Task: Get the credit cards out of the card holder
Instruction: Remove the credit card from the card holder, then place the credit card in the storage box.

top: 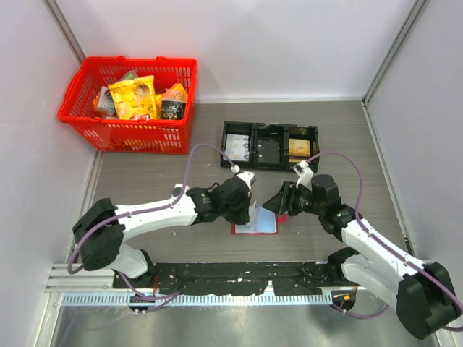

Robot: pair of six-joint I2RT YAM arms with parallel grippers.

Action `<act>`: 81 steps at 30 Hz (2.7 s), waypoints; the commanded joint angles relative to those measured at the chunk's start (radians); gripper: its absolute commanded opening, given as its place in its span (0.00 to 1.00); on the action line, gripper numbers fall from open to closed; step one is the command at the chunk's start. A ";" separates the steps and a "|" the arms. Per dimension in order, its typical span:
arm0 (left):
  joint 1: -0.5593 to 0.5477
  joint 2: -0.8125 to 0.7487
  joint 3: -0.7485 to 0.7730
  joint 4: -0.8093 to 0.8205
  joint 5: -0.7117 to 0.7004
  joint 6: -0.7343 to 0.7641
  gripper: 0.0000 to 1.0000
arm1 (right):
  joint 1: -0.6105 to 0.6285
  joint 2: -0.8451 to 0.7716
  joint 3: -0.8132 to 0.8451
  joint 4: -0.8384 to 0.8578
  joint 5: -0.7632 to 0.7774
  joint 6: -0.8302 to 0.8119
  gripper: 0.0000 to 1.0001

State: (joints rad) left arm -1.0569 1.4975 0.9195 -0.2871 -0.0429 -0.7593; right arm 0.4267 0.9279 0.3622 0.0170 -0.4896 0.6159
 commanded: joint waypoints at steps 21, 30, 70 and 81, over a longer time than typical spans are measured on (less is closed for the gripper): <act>0.011 -0.189 0.443 -0.529 0.382 0.798 0.00 | 0.012 -0.274 0.308 -0.140 -0.378 -0.376 0.63; 0.020 -0.172 0.496 -0.570 0.480 0.854 0.00 | 0.018 -0.247 0.323 -0.118 -0.535 -0.387 0.56; 0.451 -0.508 -0.169 0.486 0.492 -0.018 1.00 | 0.018 -0.064 0.097 0.696 -0.084 0.261 0.01; 0.451 -0.441 -0.197 0.657 0.591 -0.147 0.66 | 0.018 -0.049 0.055 0.831 -0.081 0.341 0.01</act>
State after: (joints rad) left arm -0.6102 1.0431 0.7334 0.2428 0.4931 -0.8513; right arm 0.4423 0.8711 0.4294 0.7277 -0.5869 0.9180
